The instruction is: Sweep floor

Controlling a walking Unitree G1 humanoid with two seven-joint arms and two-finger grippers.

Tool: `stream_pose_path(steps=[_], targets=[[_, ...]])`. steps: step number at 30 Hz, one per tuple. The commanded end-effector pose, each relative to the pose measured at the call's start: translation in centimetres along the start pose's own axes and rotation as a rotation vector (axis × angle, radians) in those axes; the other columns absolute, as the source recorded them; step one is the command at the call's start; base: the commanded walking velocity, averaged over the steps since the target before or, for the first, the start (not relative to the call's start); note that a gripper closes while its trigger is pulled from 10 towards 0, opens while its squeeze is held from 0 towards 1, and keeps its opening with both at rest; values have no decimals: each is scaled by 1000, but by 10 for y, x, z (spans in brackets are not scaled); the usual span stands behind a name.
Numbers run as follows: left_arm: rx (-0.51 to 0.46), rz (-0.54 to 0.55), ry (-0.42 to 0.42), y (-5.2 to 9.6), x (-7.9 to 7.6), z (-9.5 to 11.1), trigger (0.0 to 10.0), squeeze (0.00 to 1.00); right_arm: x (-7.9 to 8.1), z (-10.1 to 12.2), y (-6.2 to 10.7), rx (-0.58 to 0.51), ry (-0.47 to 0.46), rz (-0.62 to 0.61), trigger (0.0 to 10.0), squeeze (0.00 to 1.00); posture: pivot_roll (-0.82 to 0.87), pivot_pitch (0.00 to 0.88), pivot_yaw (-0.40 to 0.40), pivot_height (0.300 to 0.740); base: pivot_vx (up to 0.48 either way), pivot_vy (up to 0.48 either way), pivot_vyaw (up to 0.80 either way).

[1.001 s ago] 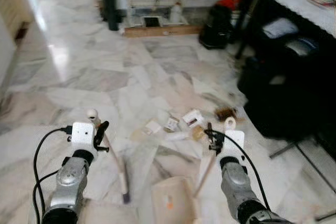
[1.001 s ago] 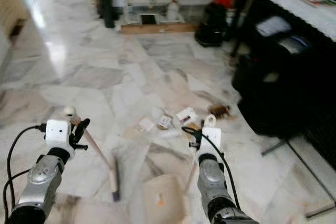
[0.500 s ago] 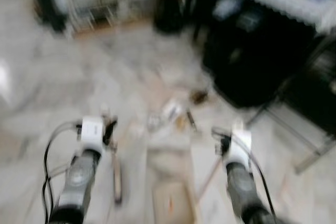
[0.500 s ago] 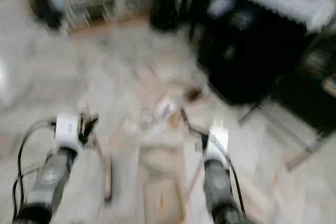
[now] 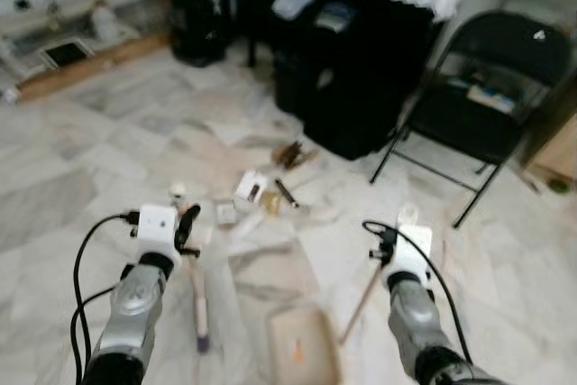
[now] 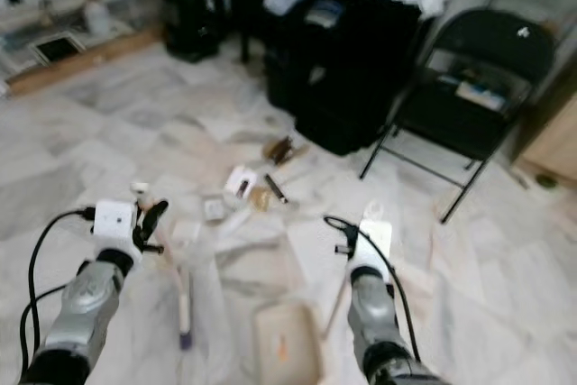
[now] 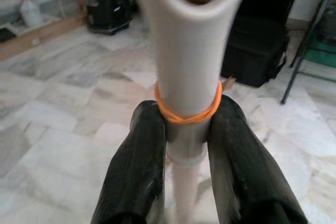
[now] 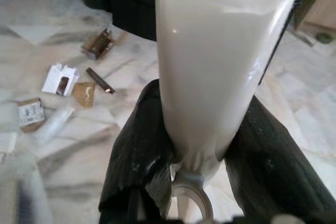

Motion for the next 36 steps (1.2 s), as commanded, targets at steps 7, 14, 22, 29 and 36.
stream_pose_path(steps=[7,14,22,29,36], targets=[[-40,-6,-14,-4,-2,11,10000,0,5,-3,1,15,10,21,10000,0,113,67,-60,740,0,368,0],[-43,-3,-15,-4,0,11,10000,0,5,-3,1,15,13,21,10000,0,113,65,-60,740,0,366,0],[-46,0,-15,-5,-1,12,10000,0,5,-3,1,14,13,23,10000,0,113,61,-61,740,0,365,0],[-46,2,-12,-5,-1,12,10000,0,5,-4,0,24,9,21,10000,0,112,61,-64,740,0,368,-264],[-46,3,-11,-5,-1,12,10000,0,5,-3,0,17,13,23,10000,0,112,62,-64,740,0,367,-554]])
Point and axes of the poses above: a point about 5 cm out from each wrist's last joint towards the gripper, its own y axis pointing back from the gripper into the wrist, its own z axis along the axis of the wrist's last joint, x = y × z, the point moved 4 cm from there along -y, pointing out of the wrist towards the gripper, and after that the axes turned 10 degrees about -y, right-handed, at the moved point
